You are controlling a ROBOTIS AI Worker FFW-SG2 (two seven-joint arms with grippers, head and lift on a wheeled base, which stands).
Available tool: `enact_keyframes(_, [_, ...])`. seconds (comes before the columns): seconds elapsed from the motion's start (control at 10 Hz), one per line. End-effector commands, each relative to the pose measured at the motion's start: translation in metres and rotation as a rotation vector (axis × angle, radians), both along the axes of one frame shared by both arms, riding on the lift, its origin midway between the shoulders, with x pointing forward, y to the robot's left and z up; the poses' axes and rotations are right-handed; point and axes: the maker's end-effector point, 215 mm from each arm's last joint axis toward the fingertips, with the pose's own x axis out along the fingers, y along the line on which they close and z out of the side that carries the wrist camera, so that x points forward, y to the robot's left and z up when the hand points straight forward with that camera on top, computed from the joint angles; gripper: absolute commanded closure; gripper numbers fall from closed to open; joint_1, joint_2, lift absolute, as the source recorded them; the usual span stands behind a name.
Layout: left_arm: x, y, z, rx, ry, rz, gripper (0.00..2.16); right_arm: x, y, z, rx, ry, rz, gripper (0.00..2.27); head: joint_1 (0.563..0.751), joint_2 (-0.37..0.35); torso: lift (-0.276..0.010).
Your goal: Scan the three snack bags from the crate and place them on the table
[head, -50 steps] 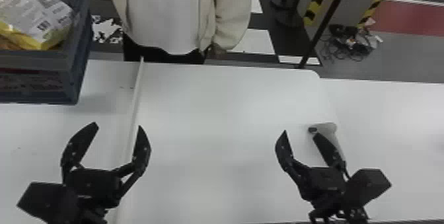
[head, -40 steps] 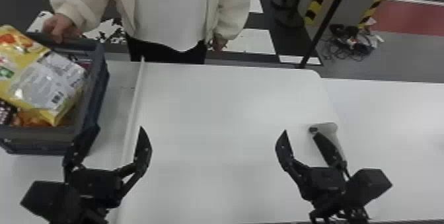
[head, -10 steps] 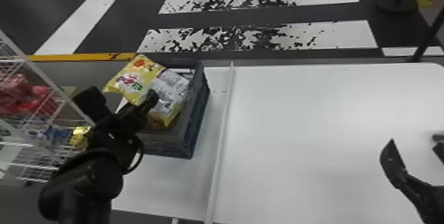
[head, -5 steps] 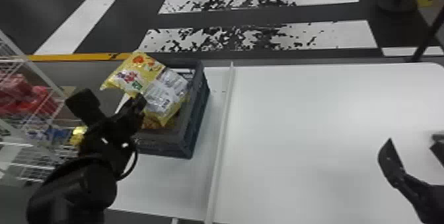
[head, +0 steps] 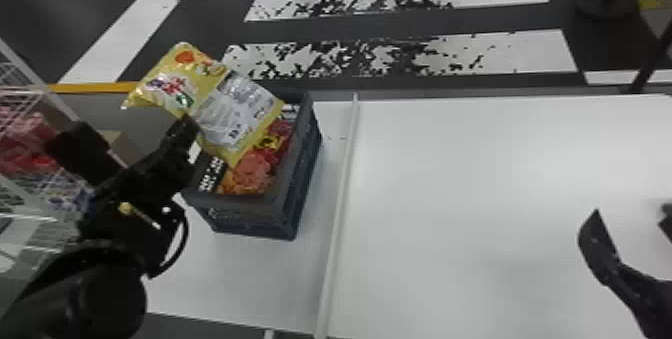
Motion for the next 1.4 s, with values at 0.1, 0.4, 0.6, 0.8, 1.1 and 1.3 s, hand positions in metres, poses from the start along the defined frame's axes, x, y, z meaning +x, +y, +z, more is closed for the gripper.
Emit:
enact_keyframes(0.1, [-0.011,-0.038,0.023,-0.070,-0.015,-0.109,1.88,0.000,0.001,0.002,-0.001,-0.005,0.002,0.08,0.695,0.217,-0.062])
enact_keyframes(0.4, [-0.010,-0.128,0.026,-0.152,0.011,-0.327,1.88,-0.001,0.001,0.007,-0.001,-0.020,0.002,0.07,0.695,0.131,-0.062])
enact_keyframes(0.6, [-0.010,-0.208,0.017,-0.193,0.042,-0.514,1.88,0.000,0.001,0.015,0.000,-0.038,0.000,0.08,0.695,0.054,-0.062])
enact_keyframes(0.8, [-0.014,-0.282,0.003,-0.187,0.082,-0.680,1.88,0.000,0.001,0.016,0.003,-0.040,-0.002,0.08,0.695,-0.064,-0.062])
enact_keyframes(1.1, [-0.041,-0.378,-0.059,-0.215,0.246,-0.947,1.88,-0.002,0.000,0.016,0.002,-0.037,-0.008,0.09,0.695,-0.208,-0.062])
enact_keyframes(1.3, [-0.063,-0.415,-0.101,-0.177,0.341,-1.045,1.88,-0.003,-0.003,0.017,0.000,-0.039,-0.013,0.09,0.695,-0.295,-0.062])
